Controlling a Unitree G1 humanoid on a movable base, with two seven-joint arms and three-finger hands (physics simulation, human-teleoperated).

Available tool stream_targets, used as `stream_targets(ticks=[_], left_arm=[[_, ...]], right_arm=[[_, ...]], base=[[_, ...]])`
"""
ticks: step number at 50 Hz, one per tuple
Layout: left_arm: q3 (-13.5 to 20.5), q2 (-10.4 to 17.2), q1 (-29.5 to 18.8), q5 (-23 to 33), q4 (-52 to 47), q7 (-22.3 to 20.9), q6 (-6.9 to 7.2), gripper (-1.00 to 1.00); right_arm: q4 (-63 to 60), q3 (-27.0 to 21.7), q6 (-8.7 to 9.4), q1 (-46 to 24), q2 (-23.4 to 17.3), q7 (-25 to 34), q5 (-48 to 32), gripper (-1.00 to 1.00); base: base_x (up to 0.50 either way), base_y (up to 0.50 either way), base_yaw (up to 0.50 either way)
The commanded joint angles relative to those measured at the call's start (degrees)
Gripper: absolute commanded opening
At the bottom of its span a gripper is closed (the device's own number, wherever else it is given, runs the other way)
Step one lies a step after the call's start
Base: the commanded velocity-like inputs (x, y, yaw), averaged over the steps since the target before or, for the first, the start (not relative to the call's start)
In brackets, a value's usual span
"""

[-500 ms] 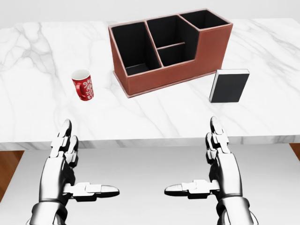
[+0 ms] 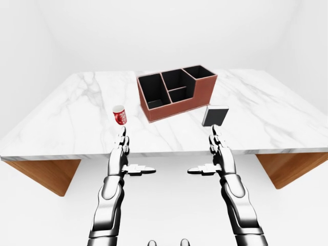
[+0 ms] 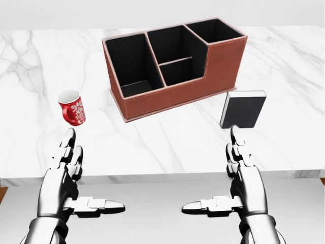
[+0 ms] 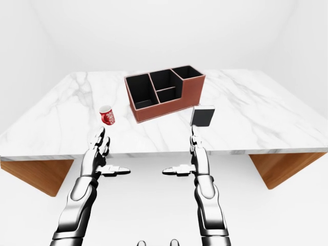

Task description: Pick up the book and place it in the left compartment of the caddy.

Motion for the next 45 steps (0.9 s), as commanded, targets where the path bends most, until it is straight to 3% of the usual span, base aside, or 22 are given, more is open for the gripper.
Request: stream_targets(ticks=[1, 6, 40, 43, 45], left_arm=[[-0.2, -0.1, 0.5, 0.1, -0.9, -1.1, 0.13, 1.00], [-0.3, -0.2, 0.5, 0.3, -0.7, -1.3, 0.01, 1.00], [0.0, 0.0, -0.2, 0.6, 0.2, -1.2, 0.01, 1.00], [0.0, 0.0, -0.2, 0.6, 0.2, -1.2, 0.00, 1.00], [0.6, 0.3, -0.4, 0.2, -0.7, -1.1, 0.92, 1.00]], right_arm=[[0.1, -0.3, -0.17, -0.1, -0.3, 0.4, -0.5, 1.00], [0.4, -0.3, -1.65, 0.2, -0.3, -0.1, -1.4, 1.00], [5.1, -1.0, -3.85, -1.9, -0.8, -1.6, -3.1, 1.00], [5.1, -1.0, -3.87, -1.9, -0.8, -1.6, -3.0, 1.00], [9.4, -1.7, -1.05, -4.2, -1.3, -3.4, -4.1, 1.00]], base=[[0.50, -0.18, 0.00], [0.50, -0.10, 0.00], [0.50, 0.00, 0.00], [0.50, 0.00, 0.00], [0.50, 0.00, 0.00]])
